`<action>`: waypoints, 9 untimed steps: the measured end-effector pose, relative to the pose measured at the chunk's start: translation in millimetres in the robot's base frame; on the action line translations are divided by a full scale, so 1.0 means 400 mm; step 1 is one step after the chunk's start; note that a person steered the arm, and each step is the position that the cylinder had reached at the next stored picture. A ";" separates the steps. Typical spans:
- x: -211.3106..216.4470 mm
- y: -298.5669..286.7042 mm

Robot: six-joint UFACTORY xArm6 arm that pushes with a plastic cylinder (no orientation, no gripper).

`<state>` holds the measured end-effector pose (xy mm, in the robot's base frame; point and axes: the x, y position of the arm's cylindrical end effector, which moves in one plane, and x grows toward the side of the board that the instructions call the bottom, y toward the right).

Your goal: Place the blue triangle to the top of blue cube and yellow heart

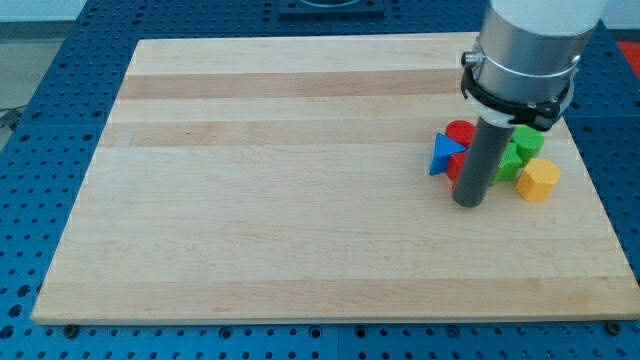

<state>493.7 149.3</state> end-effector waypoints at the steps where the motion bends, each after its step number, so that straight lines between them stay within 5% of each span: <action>1: 0.045 -0.006; 9: -0.158 -0.108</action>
<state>430.6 106.2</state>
